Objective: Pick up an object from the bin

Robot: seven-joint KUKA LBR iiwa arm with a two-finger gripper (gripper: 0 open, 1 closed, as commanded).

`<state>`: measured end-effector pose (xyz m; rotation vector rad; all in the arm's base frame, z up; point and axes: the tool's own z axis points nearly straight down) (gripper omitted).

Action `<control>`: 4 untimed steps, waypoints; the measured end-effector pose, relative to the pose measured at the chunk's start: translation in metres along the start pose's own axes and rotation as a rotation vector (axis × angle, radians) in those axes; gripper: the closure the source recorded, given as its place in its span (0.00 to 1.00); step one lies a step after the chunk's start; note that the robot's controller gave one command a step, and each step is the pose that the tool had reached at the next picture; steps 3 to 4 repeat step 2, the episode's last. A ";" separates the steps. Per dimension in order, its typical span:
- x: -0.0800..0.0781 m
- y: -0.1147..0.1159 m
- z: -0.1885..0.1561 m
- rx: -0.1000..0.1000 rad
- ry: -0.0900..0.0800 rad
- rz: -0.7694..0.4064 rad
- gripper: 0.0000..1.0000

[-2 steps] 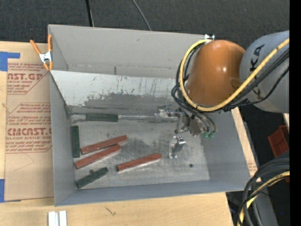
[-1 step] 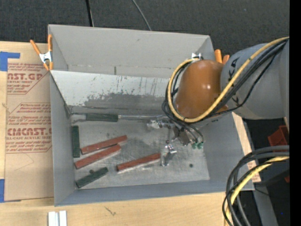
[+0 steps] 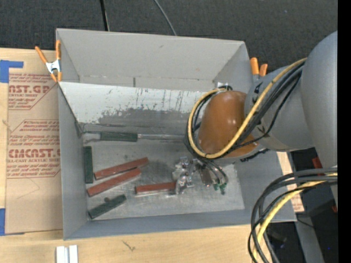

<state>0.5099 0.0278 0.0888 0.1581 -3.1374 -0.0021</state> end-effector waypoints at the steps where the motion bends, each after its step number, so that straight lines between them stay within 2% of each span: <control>1: 0.000 0.000 0.000 0.000 0.000 0.000 1.00; 2: -0.004 -0.003 -0.116 0.001 -0.002 0.034 1.00; 4: -0.004 -0.003 -0.116 0.001 -0.002 0.034 1.00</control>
Offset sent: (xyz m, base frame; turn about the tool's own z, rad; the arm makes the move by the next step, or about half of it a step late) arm 0.0038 -0.0040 0.1164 0.0361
